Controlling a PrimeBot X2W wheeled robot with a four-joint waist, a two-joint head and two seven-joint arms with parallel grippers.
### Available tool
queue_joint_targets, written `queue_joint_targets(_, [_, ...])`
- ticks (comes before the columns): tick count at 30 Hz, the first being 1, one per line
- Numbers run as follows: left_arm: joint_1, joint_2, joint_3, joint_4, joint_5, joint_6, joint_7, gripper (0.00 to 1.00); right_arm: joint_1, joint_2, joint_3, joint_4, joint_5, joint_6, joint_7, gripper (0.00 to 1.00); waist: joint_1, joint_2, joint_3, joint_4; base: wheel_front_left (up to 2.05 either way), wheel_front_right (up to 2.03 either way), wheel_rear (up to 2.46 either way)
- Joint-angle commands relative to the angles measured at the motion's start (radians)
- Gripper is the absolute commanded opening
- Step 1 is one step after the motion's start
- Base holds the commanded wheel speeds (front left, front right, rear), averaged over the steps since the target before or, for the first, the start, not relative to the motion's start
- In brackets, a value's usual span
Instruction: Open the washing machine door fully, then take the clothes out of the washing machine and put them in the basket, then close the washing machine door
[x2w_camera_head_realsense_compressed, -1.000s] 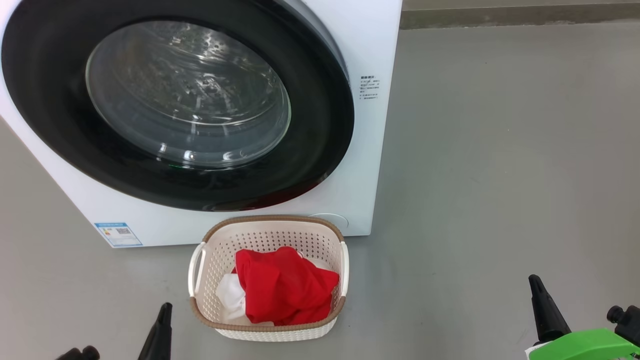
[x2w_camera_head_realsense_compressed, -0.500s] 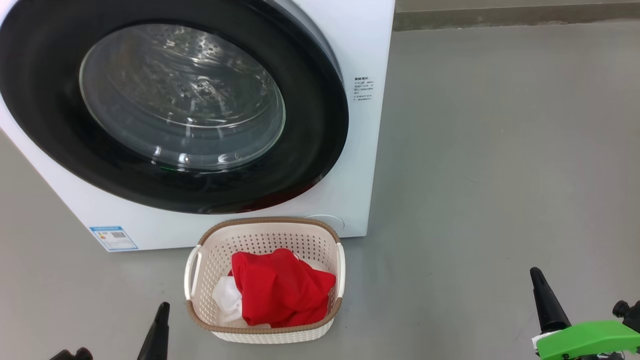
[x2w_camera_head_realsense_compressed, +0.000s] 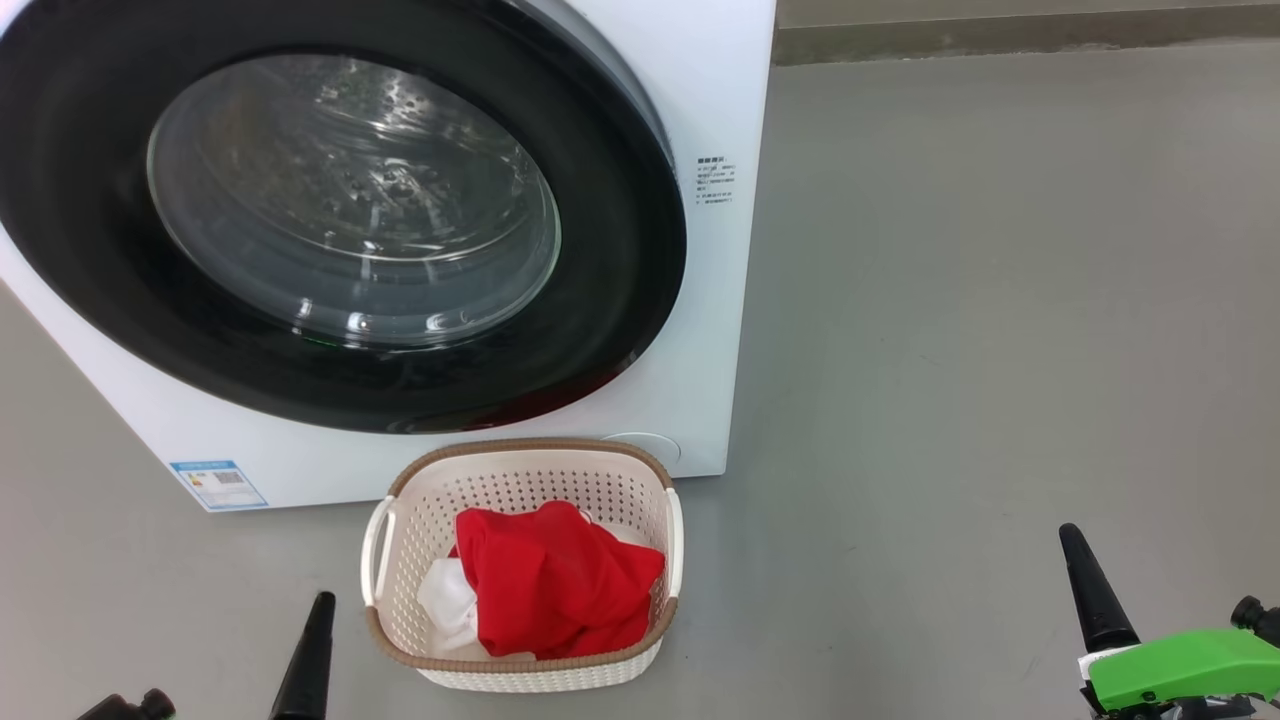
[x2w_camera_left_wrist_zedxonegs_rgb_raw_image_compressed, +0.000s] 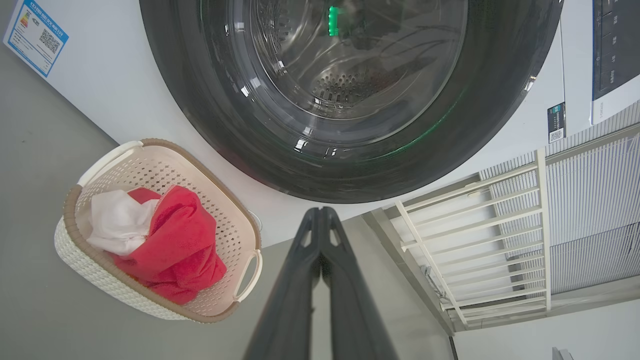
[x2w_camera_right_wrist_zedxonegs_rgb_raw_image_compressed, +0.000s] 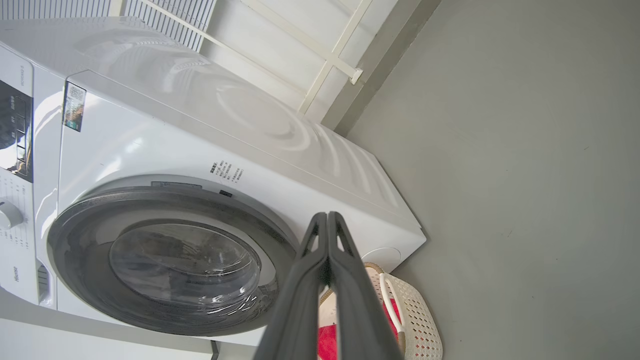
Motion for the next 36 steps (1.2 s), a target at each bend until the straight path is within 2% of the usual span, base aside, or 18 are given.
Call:
queue_joint_targets(1, [-0.049,0.007,0.031,-0.022,-0.026,-0.005,0.008,0.00,-0.055,-0.007,0.009,-0.030,0.020,-0.001,0.008,0.00,-0.0001,0.0000,0.000,-0.001,0.00,0.00,0.00])
queue_joint_targets(36, [-0.092,-0.012,0.076,-0.016,-0.387,-0.007,0.110,0.00,-0.110,-0.005,0.000,-0.042,0.372,-0.001,0.111,0.00,-0.0001,0.0000,-0.010,-0.034,0.00,0.00,0.00])
